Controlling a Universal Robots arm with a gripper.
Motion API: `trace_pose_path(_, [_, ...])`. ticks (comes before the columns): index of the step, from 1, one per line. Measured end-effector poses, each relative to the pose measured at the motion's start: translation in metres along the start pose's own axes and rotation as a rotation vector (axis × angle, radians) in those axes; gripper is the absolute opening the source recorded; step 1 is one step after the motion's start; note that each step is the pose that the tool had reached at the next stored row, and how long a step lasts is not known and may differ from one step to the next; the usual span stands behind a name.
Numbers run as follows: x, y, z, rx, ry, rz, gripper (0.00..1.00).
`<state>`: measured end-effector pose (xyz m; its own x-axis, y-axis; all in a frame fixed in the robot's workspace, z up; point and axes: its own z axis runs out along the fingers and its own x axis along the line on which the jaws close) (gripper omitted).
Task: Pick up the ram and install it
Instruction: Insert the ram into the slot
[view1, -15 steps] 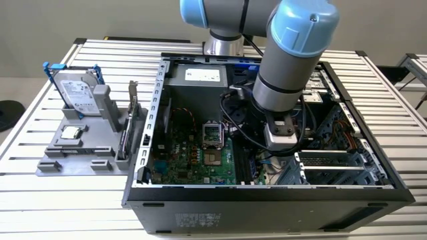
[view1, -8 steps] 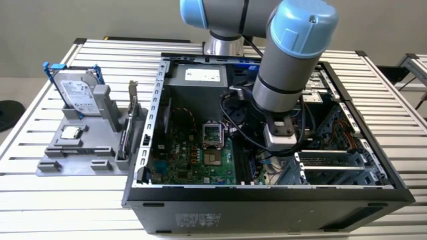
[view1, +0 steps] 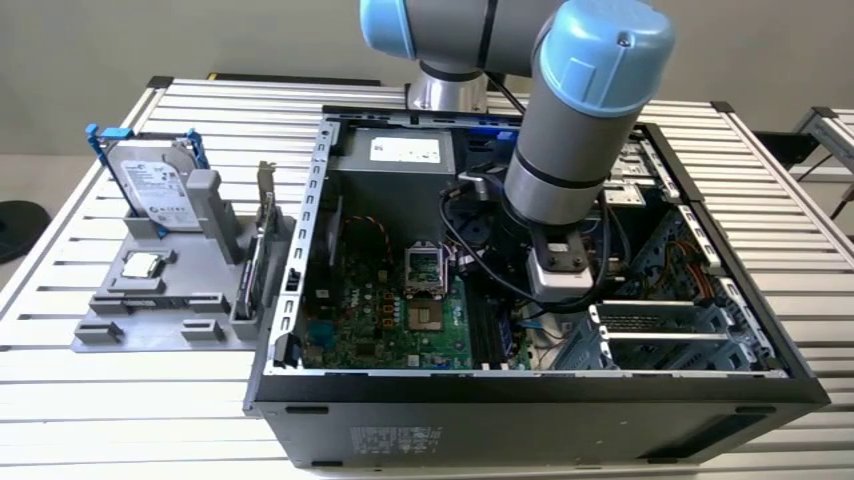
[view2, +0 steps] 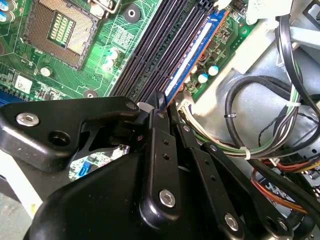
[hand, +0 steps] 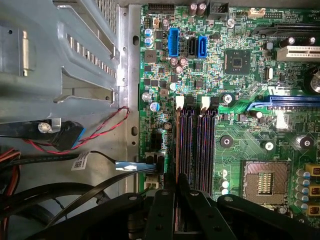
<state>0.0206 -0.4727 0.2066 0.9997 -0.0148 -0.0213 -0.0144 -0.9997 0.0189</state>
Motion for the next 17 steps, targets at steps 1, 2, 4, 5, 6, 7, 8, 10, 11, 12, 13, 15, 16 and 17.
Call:
trace_pose_path(1, [0.0000,0.0000,0.0001,0.0001,0.0000,0.000,0.00])
trace_pose_path(2, [0.0000,0.0000,0.0001,0.0001,0.0000,0.000,0.00])
trace_pose_path(4, [0.0000,-0.0001,0.0002,0.0002,0.0001,0.000,0.00])
trace_pose_path(5, [0.0000,0.0000,0.0002,0.0002,0.0001,0.000,0.00])
trace_pose_path(6, [0.0000,0.0000,0.0002,0.0002,0.0001,0.000,0.00])
trace_pose_path(7, [0.0000,0.0000,0.0002,0.0003,0.0001,0.000,0.00])
trace_pose_path(8, [0.0000,0.0000,0.0003,0.0003,0.0001,0.000,0.00])
trace_pose_path(10, [0.0000,0.0000,0.0003,0.0002,0.0000,0.000,0.00])
trace_pose_path(11, [0.0000,-0.0001,0.0003,0.0002,0.0001,0.000,0.00])
trace_pose_path(12, [0.0000,-0.0001,0.0003,0.0002,0.0001,0.000,0.00])
trace_pose_path(13, [0.0000,-0.0001,0.0003,0.0002,0.0000,0.000,0.00])
trace_pose_path(15, [0.0000,0.0000,0.0004,0.0003,0.0001,0.000,0.00])
trace_pose_path(16, [0.0000,0.0000,0.0004,0.0003,0.0001,0.000,0.00])
trace_pose_path(17, [0.0000,0.0000,0.0004,0.0002,0.0001,0.000,0.00])
